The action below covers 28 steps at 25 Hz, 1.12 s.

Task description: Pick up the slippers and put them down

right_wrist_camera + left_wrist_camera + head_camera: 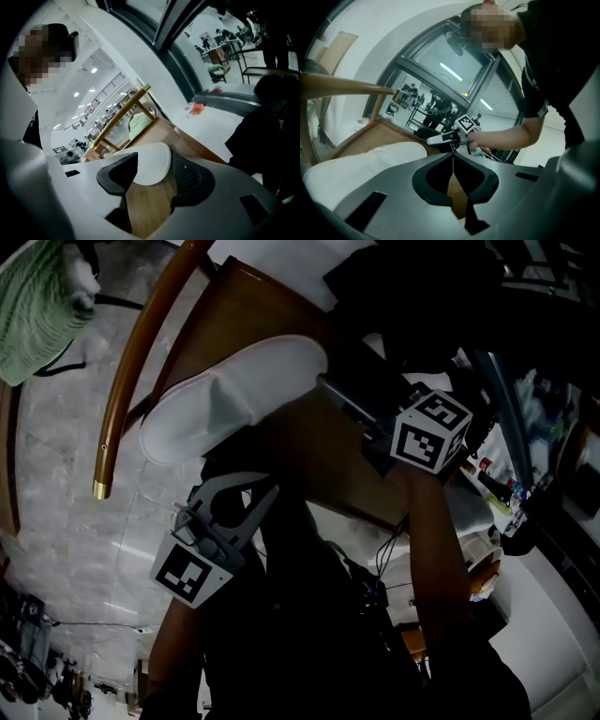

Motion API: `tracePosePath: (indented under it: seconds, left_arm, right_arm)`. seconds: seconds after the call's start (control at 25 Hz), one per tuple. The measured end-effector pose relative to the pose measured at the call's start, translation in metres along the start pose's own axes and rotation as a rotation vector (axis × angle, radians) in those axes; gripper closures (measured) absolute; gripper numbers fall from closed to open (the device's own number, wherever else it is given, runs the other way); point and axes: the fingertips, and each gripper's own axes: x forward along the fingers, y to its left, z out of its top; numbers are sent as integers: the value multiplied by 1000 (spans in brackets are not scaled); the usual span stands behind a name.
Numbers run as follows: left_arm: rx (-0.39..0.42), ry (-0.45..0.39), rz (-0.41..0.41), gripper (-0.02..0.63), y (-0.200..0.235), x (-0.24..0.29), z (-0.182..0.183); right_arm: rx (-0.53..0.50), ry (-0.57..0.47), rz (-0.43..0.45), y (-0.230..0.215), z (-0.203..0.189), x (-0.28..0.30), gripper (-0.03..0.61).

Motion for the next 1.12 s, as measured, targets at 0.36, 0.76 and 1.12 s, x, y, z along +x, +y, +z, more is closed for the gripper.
tracePosePath:
  seconds: [0.36, 0.76, 1.12]
  left_arm:
    - [20, 14, -8, 600, 4, 6, -9]
    - [29, 12, -10, 600, 11, 12, -9]
    - [32, 26, -14, 600, 10, 8, -17]
  right_arm:
    - [23, 82, -7, -13, -5, 17, 376]
    - [136, 186, 21, -11, -13, 28, 379]
    - [186, 139, 74, -9, -17, 15, 523]
